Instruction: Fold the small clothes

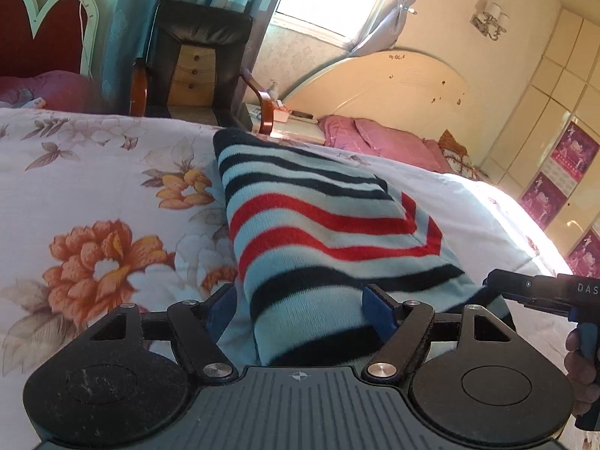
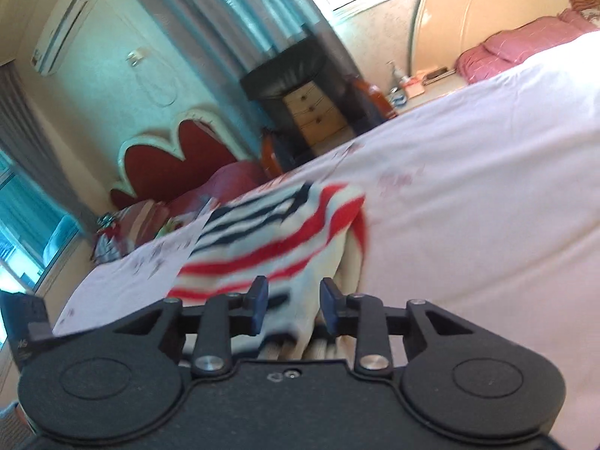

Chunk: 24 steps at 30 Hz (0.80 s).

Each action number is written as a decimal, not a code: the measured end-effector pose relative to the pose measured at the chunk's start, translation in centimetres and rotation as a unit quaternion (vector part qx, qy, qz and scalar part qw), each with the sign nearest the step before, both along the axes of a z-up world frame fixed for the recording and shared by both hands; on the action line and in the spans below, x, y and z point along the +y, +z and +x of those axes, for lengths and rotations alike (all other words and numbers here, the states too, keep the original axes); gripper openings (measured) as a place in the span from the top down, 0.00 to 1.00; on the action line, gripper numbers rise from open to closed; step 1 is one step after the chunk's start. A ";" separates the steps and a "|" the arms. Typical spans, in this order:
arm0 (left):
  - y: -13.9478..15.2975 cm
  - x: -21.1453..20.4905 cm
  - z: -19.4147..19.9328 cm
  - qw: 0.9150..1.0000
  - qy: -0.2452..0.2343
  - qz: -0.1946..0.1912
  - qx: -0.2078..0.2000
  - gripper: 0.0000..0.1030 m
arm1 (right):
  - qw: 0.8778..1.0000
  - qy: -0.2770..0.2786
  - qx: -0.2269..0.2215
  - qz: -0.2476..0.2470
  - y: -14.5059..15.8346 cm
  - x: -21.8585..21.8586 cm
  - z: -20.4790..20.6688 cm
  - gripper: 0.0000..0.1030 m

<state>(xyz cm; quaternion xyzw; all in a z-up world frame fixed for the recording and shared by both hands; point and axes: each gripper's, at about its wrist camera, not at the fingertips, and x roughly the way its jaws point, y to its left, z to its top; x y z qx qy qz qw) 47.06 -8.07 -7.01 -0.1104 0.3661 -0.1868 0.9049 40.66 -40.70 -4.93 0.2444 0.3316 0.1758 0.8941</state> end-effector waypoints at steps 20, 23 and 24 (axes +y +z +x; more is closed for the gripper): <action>1.6 -1.8 -6.2 0.995 0.012 0.078 -0.053 0.28 | 0.992 0.029 -0.054 -0.110 1.7 3.2 -6.5 0.97; -0.1 -2.9 -6.1 0.995 0.016 0.098 -0.024 0.28 | 0.983 0.039 -0.048 -0.174 0.9 5.3 -6.2 0.96; -0.8 -3.2 -6.0 0.994 0.018 0.105 -0.012 0.28 | 0.978 0.040 -0.038 -0.200 0.4 5.9 -6.1 0.94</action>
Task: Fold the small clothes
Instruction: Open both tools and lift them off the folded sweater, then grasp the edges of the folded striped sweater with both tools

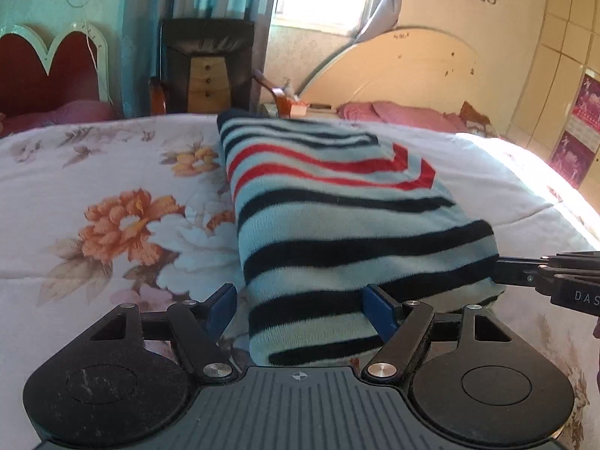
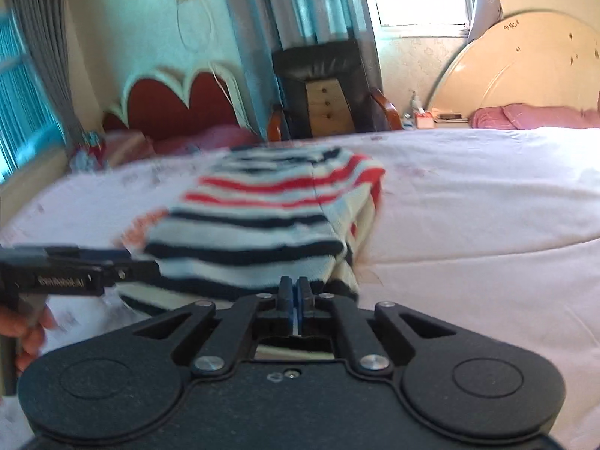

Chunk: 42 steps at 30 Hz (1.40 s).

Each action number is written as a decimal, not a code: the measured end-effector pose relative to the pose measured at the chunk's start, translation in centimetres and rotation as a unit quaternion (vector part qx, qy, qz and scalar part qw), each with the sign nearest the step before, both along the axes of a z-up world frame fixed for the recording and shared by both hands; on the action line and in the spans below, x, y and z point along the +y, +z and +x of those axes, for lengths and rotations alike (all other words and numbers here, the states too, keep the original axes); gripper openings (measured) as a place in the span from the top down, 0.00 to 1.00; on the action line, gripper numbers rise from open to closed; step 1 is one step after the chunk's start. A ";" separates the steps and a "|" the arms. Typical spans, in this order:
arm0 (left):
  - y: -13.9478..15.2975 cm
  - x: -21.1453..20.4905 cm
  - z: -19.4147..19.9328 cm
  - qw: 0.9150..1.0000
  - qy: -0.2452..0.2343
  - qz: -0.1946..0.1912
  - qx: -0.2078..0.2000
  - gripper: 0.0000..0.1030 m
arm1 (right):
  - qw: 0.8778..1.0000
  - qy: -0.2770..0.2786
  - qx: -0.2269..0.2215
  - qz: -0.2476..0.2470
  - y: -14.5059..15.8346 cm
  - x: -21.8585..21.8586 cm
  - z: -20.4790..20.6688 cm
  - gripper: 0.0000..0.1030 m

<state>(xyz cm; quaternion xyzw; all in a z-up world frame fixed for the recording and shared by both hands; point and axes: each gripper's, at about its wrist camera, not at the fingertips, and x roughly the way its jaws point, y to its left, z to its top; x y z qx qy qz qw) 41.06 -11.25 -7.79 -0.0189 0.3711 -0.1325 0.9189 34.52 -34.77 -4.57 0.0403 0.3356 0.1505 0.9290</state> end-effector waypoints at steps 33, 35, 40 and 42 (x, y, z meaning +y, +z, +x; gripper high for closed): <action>0.3 5.7 4.1 0.978 0.001 -0.206 0.035 0.10 | 0.965 -0.064 0.074 0.242 -0.4 -8.1 4.9 0.46; -0.6 5.3 6.0 0.973 0.002 -0.224 0.059 0.18 | 0.958 -0.079 0.104 0.256 -1.7 -8.8 7.3 0.39; -2.8 4.7 8.9 0.964 0.001 -0.245 0.102 0.20 | 0.933 -0.076 0.162 0.313 -5.1 -9.7 11.0 0.35; -3.3 4.8 9.5 0.961 -0.002 -0.256 0.104 0.20 | 0.929 -0.061 0.170 0.323 -5.8 -9.4 11.7 0.37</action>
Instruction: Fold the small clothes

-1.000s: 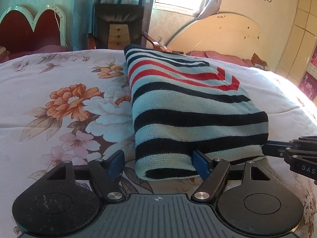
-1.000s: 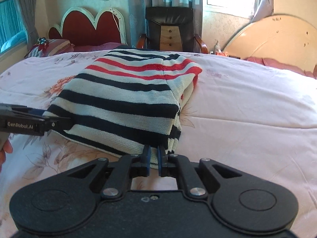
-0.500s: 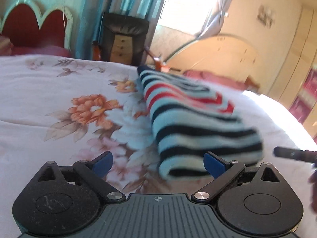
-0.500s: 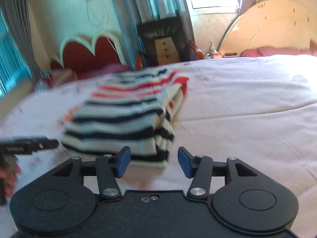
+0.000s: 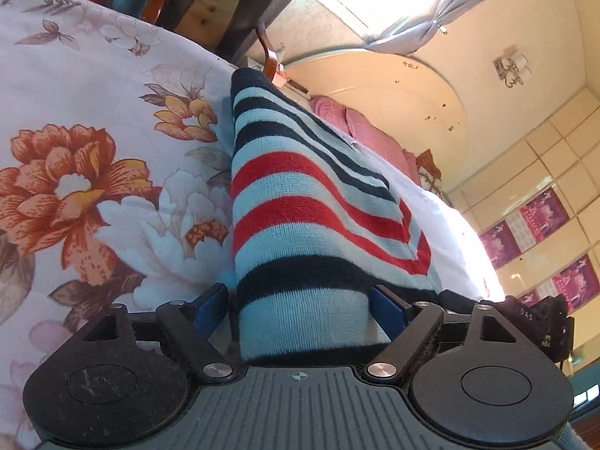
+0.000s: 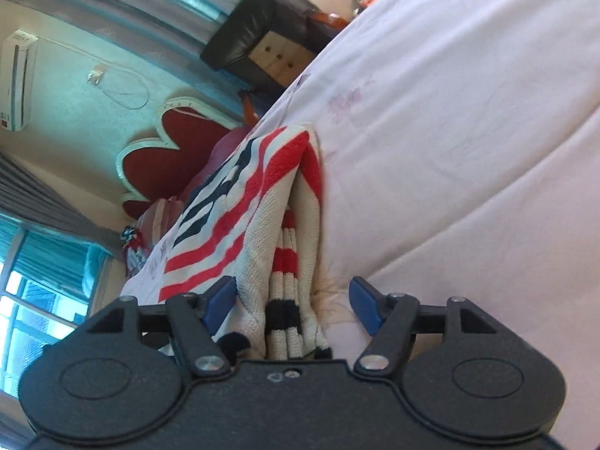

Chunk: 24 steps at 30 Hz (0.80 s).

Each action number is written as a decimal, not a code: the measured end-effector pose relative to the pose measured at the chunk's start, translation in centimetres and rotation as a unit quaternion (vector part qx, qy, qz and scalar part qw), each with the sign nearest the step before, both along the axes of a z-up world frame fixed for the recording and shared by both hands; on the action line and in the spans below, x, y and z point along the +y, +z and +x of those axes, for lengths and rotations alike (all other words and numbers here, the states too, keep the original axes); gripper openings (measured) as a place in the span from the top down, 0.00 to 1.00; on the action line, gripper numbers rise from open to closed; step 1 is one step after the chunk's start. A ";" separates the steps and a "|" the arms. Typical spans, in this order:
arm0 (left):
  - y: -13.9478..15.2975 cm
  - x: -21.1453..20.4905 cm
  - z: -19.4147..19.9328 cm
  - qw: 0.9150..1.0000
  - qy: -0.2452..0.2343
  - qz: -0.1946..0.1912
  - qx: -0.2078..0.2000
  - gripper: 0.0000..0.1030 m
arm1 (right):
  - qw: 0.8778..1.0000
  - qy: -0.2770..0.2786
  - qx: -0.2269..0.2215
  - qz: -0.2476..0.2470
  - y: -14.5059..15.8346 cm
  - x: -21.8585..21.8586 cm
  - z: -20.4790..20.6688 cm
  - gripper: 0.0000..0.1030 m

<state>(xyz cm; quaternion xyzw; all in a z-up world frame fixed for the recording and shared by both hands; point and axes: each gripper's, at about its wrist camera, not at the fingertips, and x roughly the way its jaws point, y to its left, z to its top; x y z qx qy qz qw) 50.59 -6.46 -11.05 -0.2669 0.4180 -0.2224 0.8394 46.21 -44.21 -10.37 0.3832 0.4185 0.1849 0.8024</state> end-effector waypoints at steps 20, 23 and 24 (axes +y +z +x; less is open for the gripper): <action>2.2 -4.3 3.7 0.998 -0.004 0.060 -0.024 0.54 | 0.996 0.065 -0.061 -0.027 0.8 2.8 2.3 0.68; 3.9 -4.9 2.6 0.998 -0.006 0.054 -0.035 0.56 | 0.995 0.061 -0.074 -0.034 2.1 2.8 1.3 0.69; 4.6 -5.4 2.1 0.998 -0.011 0.056 -0.039 0.56 | 0.994 0.060 -0.080 -0.037 2.8 2.8 0.8 0.69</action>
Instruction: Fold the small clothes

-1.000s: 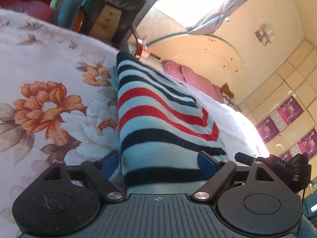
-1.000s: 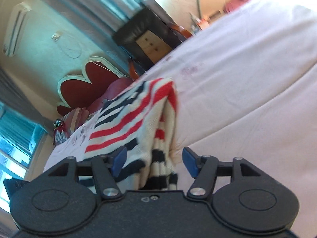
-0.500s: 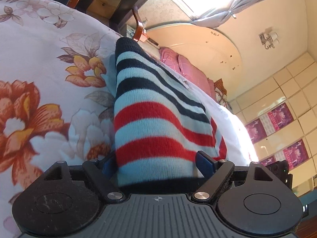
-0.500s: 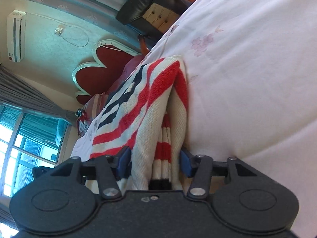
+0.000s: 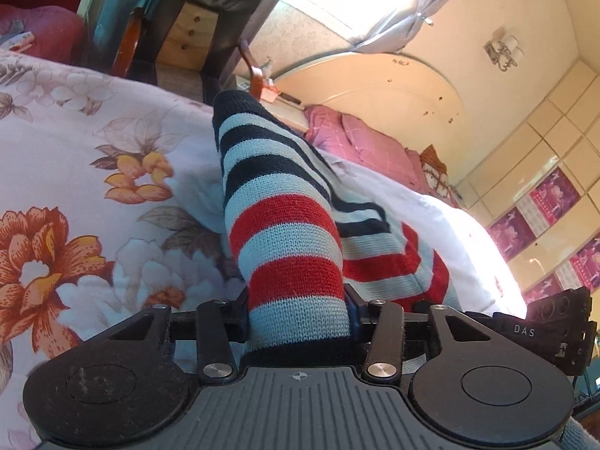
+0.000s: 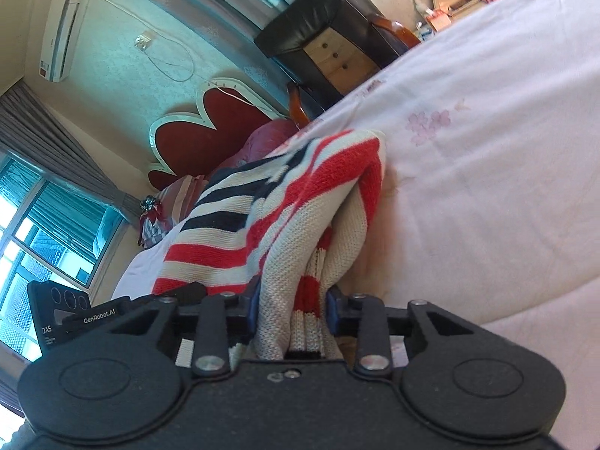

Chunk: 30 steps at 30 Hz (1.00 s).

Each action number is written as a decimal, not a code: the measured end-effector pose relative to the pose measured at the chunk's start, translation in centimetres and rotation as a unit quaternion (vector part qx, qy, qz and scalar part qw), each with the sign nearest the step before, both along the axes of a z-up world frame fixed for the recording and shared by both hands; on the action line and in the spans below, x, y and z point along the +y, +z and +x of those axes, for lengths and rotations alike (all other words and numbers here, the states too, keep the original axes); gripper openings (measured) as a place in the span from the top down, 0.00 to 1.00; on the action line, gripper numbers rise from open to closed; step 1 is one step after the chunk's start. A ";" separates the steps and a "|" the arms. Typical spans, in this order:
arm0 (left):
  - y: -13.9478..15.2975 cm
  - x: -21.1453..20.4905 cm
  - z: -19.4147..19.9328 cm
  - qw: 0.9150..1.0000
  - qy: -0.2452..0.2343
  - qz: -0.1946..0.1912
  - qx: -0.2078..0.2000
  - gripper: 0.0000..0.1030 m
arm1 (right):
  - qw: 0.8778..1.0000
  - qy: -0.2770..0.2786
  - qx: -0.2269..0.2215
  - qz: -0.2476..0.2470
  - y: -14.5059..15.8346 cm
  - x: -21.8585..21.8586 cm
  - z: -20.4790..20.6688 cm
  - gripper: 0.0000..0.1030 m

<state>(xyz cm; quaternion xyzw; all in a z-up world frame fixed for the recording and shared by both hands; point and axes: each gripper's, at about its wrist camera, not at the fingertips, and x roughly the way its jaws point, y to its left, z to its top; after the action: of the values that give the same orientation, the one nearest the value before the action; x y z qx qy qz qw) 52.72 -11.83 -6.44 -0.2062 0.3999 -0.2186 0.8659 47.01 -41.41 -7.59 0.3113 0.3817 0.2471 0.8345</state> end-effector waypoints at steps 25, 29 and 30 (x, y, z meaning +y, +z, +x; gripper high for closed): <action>6.5 22.5 -10.0 0.999 0.002 -0.015 -0.039 0.56 | 0.996 0.043 -0.069 -0.041 8.5 18.6 -6.5 0.69; 4.8 28.8 -11.9 0.999 0.023 -0.014 -0.027 0.56 | 0.995 0.069 -0.055 -0.036 7.2 24.8 -6.3 0.69; 4.1 30.3 -12.4 0.999 0.028 -0.015 -0.023 0.56 | 0.995 0.076 -0.051 -0.034 6.9 26.2 -6.4 0.69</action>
<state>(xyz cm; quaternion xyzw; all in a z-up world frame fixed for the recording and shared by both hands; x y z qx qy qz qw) 40.35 18.44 -2.30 -0.2256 0.3702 -0.2046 0.8776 40.63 -15.19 -0.72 0.2395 0.3691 0.3124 0.8419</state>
